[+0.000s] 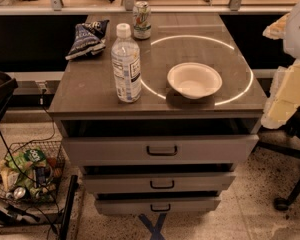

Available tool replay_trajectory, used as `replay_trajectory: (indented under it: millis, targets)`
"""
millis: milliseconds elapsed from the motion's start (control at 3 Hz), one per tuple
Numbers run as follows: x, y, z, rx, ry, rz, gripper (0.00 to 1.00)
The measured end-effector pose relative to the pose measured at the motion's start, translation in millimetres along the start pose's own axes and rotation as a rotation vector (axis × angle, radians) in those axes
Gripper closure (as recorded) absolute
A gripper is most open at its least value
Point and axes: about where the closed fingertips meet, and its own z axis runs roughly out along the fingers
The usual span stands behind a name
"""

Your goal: Move blue plastic bottle near 7up can

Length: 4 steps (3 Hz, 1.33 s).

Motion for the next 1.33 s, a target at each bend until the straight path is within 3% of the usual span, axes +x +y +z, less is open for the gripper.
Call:
replay_trajectory:
  millis: [333, 667, 1000, 1333]
  targets:
    - [0, 0, 0, 0.0, 0.0, 0.0, 0.0]
    - [-14, -8, -1, -0.01, -0.08, -0.024, 0.0]
    - [-6, -31, 6, -0.003, -0.23, -0.009, 0.0]
    - [-15, -39, 12, -0.018, -0.423, 0.01, 0.0]
